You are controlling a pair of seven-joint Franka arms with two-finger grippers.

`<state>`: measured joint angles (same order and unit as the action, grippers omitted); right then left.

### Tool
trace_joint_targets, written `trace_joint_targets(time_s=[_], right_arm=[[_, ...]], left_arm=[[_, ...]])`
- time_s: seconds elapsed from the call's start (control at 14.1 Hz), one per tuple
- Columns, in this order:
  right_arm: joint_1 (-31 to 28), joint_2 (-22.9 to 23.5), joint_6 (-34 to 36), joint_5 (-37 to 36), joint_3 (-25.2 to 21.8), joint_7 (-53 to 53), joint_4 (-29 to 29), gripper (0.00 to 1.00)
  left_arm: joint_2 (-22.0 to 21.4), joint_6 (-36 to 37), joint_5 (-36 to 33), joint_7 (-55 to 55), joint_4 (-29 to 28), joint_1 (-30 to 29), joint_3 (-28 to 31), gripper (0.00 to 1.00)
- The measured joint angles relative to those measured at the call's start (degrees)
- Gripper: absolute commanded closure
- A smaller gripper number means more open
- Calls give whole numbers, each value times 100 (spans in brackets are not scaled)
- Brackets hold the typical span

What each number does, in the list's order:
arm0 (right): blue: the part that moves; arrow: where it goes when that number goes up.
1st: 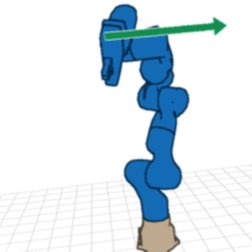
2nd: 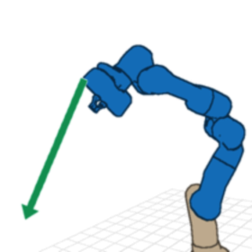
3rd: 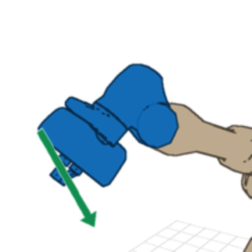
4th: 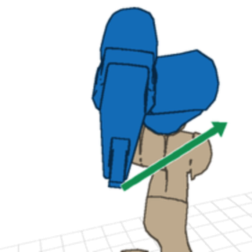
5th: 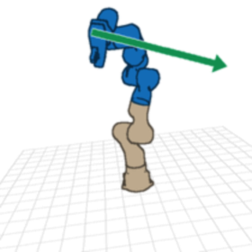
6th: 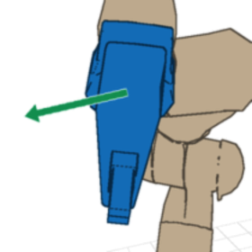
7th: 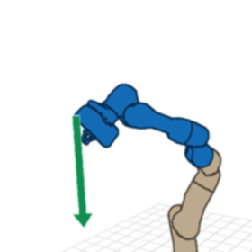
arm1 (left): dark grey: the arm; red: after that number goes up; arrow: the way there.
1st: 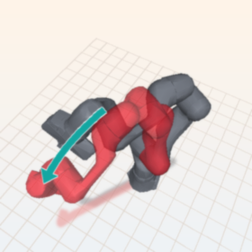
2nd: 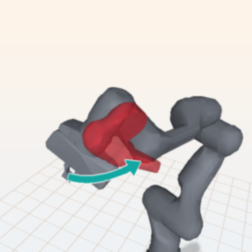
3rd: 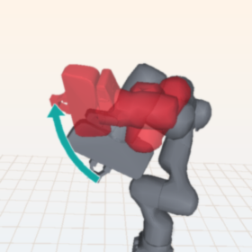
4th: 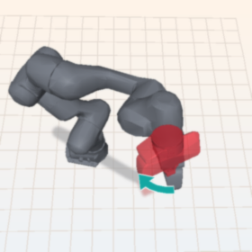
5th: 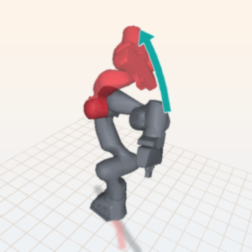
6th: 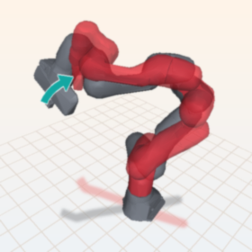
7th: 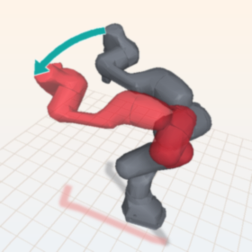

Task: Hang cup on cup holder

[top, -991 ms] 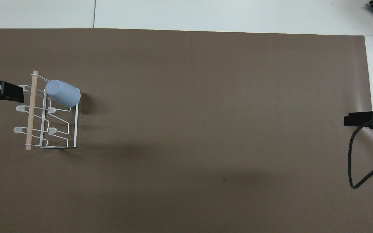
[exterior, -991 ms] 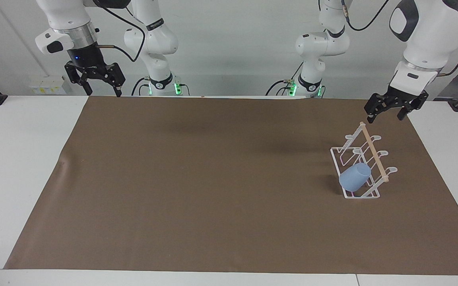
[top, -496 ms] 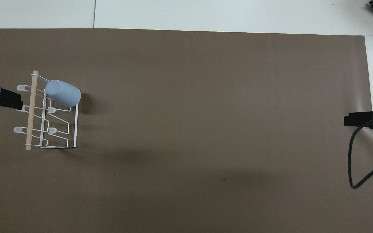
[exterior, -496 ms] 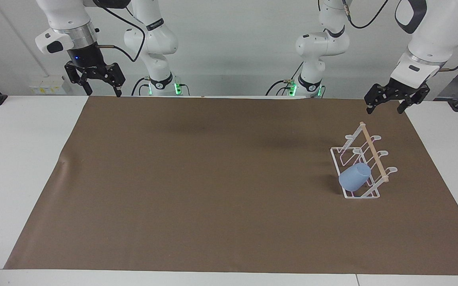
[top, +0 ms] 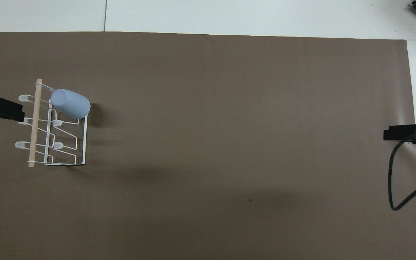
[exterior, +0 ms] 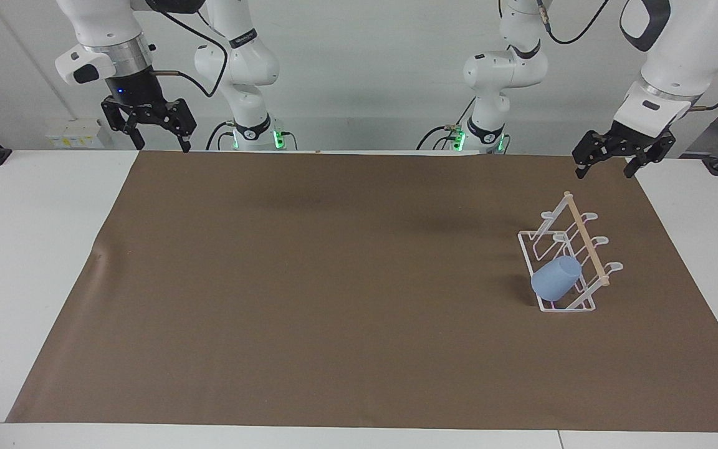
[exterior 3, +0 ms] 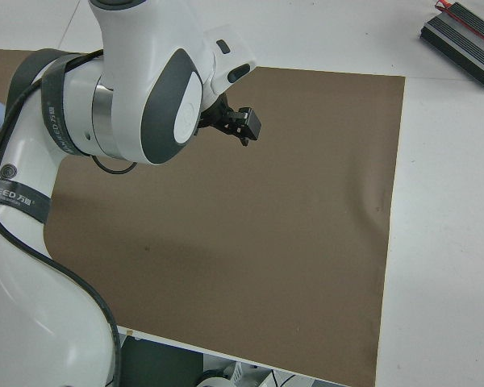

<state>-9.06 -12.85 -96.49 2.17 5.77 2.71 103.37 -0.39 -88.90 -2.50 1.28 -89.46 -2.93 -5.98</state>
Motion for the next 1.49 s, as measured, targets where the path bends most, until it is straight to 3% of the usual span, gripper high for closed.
trace_joint_targets(time_s=[1.49], right_arm=[[0,0,0,0,0,0,0,0]], left_arm=[[0,-306,332,523,-3,-38,-16,0]])
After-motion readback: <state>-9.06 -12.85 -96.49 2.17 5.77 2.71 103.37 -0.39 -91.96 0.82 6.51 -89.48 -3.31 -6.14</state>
